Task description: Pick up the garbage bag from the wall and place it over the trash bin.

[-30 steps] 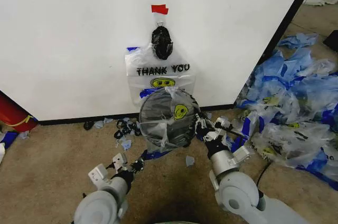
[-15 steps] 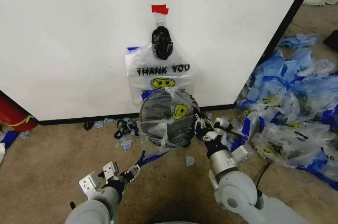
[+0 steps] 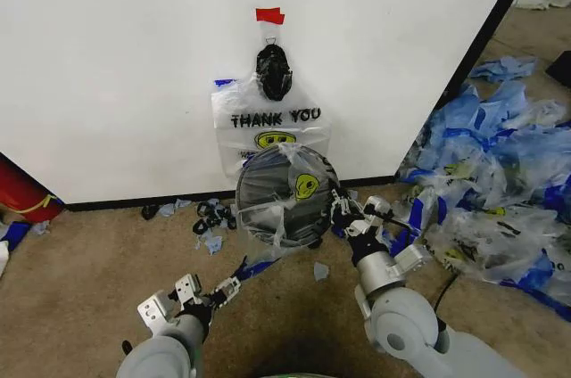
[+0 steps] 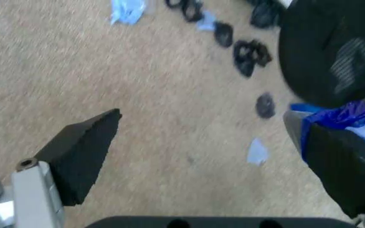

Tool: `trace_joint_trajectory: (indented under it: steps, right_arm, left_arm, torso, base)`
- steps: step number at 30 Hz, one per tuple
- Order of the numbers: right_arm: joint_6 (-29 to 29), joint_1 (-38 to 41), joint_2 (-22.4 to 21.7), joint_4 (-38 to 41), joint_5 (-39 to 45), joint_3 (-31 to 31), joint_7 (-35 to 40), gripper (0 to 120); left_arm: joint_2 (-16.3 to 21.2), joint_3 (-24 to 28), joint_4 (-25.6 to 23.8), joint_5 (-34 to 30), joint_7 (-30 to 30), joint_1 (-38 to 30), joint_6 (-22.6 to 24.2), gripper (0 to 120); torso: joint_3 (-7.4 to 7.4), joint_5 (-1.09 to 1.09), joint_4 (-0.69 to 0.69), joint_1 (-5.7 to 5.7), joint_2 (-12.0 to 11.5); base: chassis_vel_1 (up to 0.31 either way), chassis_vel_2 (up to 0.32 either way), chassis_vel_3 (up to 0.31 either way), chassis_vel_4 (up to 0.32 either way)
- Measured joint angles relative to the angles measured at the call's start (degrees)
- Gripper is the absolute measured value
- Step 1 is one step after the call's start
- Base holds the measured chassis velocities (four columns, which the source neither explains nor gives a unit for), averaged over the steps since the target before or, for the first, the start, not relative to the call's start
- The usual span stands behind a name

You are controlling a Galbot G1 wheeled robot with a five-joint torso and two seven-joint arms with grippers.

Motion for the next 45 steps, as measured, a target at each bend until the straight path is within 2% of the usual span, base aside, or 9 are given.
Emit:
trace_joint_trajectory:
  steps: [18,21,23,26,29,31,35,38,45]
  right_arm:
    - [-0.5,0.6,0.1,0.1,0.0,0.1,0.3,0]
    - [-0.5,0.4,0.1,0.2,-0.1,0.1,0.3,0]
    - [-0.5,0.2,0.3,0.2,-0.3,0.1,0.3,0]
    - [-0.5,-0.2,0.5,-0.1,-0.8,-0.1,0.1,0]
    - [-0.5,-0.2,0.6,-0.4,-1.1,-0.4,0.0,0]
    - [-0.4,-0.3,0.6,-1.0,-1.9,-0.9,-0.2,0]
    - [-0.3,-0.3,0.3,-1.4,-2.7,-2.2,-0.3,0]
    - [-0.3,0.0,0.2,-1.7,-3.3,-3.4,-0.4,0]
    - [-0.3,1.1,-0.2,-2.1,-4.8,-6.8,-0.5,0]
  left_arm:
    - [0.9,-0.6,-4.9,-1.3,0.4,0.3,0.1,97]
    - [1.3,-1.0,-5.6,-0.7,-0.4,0.6,0.4,96]
    - [1.8,-1.7,-5.8,1.9,-1.6,1.1,1.2,96]
    - [2.7,-5.6,-6.9,9.3,-2.1,1.4,3.2,94]
    - [3.1,-8.0,-8.4,10.5,-1.5,0.9,4.0,93]
    - [4.0,-11.6,-11.2,9.9,0.6,0.0,4.8,93]
    - [5.9,-14.7,-12.4,7.3,4.2,-0.8,4.4,85]
    - [7.7,-16.0,-12.5,3.7,8.4,-1.2,2.4,71]
    - [9.7,-14.7,-12.5,-4.6,12.8,-2.3,0.7,48]
  torso:
    - [0.00,0.00,0.01,0.00,0.0]
    - [0.00,0.00,0.00,0.00,0.0]
    - [0.00,0.00,0.00,0.00,0.0]
    - [0.00,-0.01,0.01,0.00,0.0]
    - [0.00,-0.01,0.01,0.00,0.0]
    - [0.00,0.00,0.01,0.00,0.0]
    - [0.00,-0.01,0.00,0.00,0.0]
    - [0.00,-0.01,0.01,0.00,0.0]
    - [0.00,-0.01,0.01,0.00,0.0]
  base:
    - [0.000,0.000,0.000,0.000]
    - [0.000,0.000,0.000,0.000]
    - [0.000,0.000,0.000,0.000]
    - [0.000,0.000,0.000,0.000]
    - [0.000,0.000,0.000,0.000]
    - [0.000,0.000,0.000,0.000]
    - [0.000,0.000,0.000,0.000]
    - [0.000,0.000,0.000,0.000]
    - [0.000,0.000,0.000,0.000]
